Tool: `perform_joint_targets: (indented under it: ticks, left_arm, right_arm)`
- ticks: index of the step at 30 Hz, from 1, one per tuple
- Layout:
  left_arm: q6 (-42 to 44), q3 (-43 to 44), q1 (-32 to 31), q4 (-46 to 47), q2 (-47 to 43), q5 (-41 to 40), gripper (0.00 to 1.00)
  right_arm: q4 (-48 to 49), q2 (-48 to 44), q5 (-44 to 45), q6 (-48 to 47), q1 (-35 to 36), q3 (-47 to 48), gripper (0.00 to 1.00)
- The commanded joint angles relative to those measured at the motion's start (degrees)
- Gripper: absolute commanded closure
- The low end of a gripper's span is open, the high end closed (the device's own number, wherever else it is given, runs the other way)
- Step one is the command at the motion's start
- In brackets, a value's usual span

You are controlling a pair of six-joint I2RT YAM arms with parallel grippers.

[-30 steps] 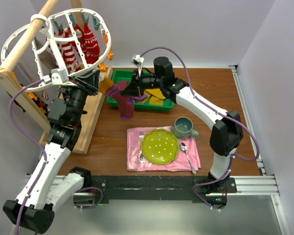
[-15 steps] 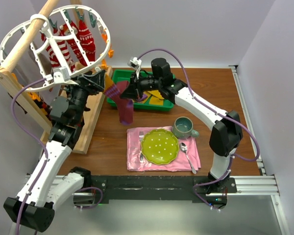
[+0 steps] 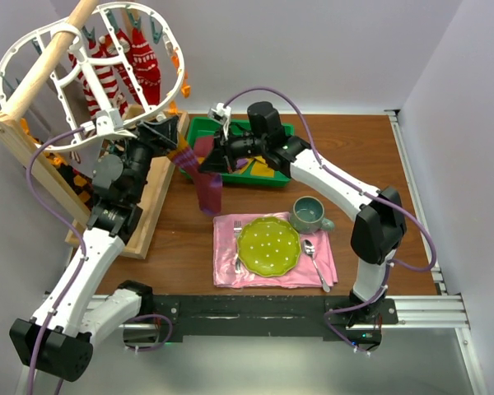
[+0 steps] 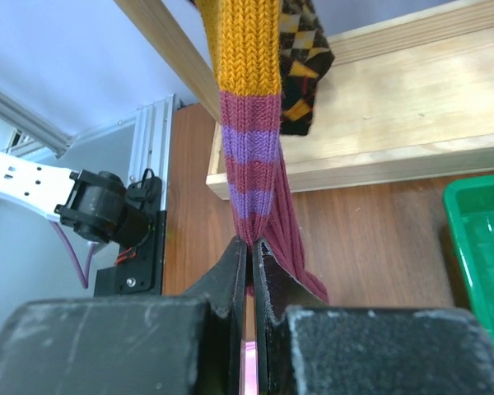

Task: Remove the socks clipped to the hanger
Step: Remove the sock from the hanger.

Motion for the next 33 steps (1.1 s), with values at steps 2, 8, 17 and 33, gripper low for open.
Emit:
perform_joint_targets:
  ticks: [2, 8, 17, 33]
  left_arm:
    - [-1.7, 1.6, 0.3, 5.7, 0.3, -0.1, 0.47]
    - [-1.6, 1.9, 0.3, 5.2, 0.0, -0.4, 0.85]
    - [-0.8, 3.1, 0.3, 3.0, -0.9, -0.8, 1.0]
    - [-1.1, 5.6, 0.3, -3.4, -2.5, -2.5, 1.0]
  right_arm:
    - [-3.0, -2.9, -0.7, -1.7, 1.3, 2.2, 1.0]
    - [-3.6, -3.2, -0.3, -1.9, 1.9, 2.7, 1.0]
    - [-4.5, -4.3, 1.8, -3.2, 1.9, 1.2, 1.0]
    - [-3.8, -7.0, 6.0, -4.5, 1.8, -5.5, 1.0]
